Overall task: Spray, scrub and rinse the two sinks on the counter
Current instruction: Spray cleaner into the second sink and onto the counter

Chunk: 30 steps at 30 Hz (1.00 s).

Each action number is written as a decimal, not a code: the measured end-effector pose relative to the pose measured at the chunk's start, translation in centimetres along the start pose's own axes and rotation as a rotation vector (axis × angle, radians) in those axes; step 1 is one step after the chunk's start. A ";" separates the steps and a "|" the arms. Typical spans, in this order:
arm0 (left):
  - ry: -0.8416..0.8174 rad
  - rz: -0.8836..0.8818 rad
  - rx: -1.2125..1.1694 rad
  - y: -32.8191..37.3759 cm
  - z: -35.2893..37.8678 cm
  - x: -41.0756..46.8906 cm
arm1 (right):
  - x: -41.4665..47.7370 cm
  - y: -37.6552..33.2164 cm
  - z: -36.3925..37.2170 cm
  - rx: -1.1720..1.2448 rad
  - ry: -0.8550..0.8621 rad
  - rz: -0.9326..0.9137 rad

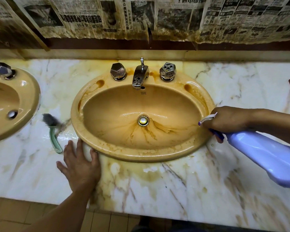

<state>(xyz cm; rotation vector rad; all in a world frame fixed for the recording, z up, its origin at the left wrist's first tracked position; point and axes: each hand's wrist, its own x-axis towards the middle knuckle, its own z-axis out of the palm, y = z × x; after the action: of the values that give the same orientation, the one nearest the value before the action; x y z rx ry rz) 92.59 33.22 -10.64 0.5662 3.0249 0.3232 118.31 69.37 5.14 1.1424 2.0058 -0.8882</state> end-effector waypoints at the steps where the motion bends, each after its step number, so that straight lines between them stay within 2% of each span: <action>1: 0.001 0.003 0.000 0.0 -0.1 0.0 | 0.0 0.1 0.2 -0.007 0.033 0.001; 4: 0.001 0.003 -0.003 0.0 -0.1 0.0 | 0.0 0.2 0.4 -0.022 0.134 0.006; 9: -0.012 -0.026 -0.022 0.0 0.0 -0.1 | -0.4 0.3 1.4 0.099 0.120 0.077; 15: 0.002 -0.014 -0.015 0.0 -0.1 -0.1 | -0.4 0.9 2.2 0.188 0.266 0.023; 20: 0.005 -0.010 -0.014 0.0 0.0 -0.1 | -0.6 0.1 3.8 0.258 0.167 -0.075; 23: 0.010 -0.014 -0.014 0.1 -0.1 -0.1 | -0.5 -0.5 5.7 0.255 0.046 -0.179; 28: 0.012 -0.014 -0.015 0.0 0.0 -0.1 | -0.8 -2.3 7.7 0.492 -0.155 -0.353; 30: 0.010 -0.012 -0.019 0.1 -0.1 -0.2 | -0.5 -3.4 8.6 0.524 -0.179 -0.377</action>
<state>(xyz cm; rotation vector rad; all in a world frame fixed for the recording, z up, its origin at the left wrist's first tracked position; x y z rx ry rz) 92.79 33.25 -10.56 0.5468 3.0301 0.3553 117.30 60.92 1.60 0.9074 1.9219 -1.7206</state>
